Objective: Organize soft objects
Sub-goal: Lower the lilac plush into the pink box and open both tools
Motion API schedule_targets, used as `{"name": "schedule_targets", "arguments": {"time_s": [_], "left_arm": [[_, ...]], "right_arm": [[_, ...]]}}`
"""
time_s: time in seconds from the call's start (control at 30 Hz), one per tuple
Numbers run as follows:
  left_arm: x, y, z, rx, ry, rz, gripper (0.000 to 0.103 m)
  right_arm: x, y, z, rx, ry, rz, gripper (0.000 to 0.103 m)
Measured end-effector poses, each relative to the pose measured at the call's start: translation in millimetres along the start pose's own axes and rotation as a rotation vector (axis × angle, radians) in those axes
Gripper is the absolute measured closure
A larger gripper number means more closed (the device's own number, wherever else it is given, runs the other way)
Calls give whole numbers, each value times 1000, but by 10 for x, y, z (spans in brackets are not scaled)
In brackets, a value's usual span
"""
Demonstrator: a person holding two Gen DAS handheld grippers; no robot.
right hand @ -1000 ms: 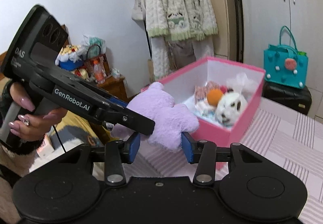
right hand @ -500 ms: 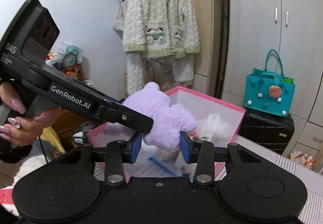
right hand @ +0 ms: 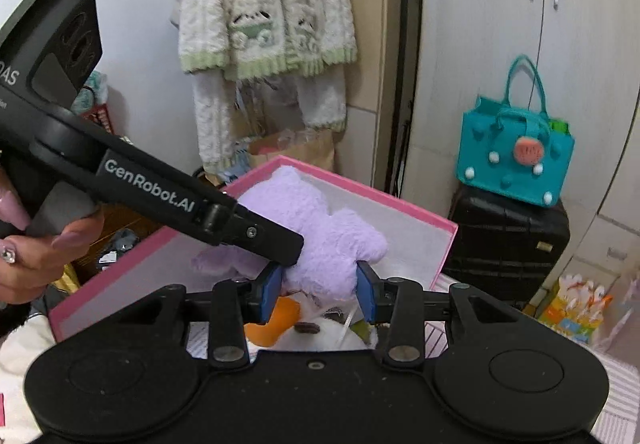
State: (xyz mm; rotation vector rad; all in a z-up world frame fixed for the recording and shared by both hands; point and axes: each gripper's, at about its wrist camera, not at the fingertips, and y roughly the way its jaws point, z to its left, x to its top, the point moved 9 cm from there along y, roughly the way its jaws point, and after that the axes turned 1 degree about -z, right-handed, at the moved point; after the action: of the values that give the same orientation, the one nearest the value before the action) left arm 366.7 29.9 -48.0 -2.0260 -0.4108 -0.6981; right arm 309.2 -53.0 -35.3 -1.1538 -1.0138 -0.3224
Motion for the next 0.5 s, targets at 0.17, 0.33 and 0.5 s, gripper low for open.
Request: {"name": "schedule_targets", "arguments": {"time_s": [0.17,0.33,0.5], "left_arm": [[24,167,62,14,-1,22,54],[-12,335,127,38,-16,63,54],[-2,452,137,77,-19,88,56]], "right_arm": [[-8,188,-57,-47,-39,37,59],[-58,352,-93,-102,-83,97,59],[-111,432,-108,-168,-153,121,60]]}}
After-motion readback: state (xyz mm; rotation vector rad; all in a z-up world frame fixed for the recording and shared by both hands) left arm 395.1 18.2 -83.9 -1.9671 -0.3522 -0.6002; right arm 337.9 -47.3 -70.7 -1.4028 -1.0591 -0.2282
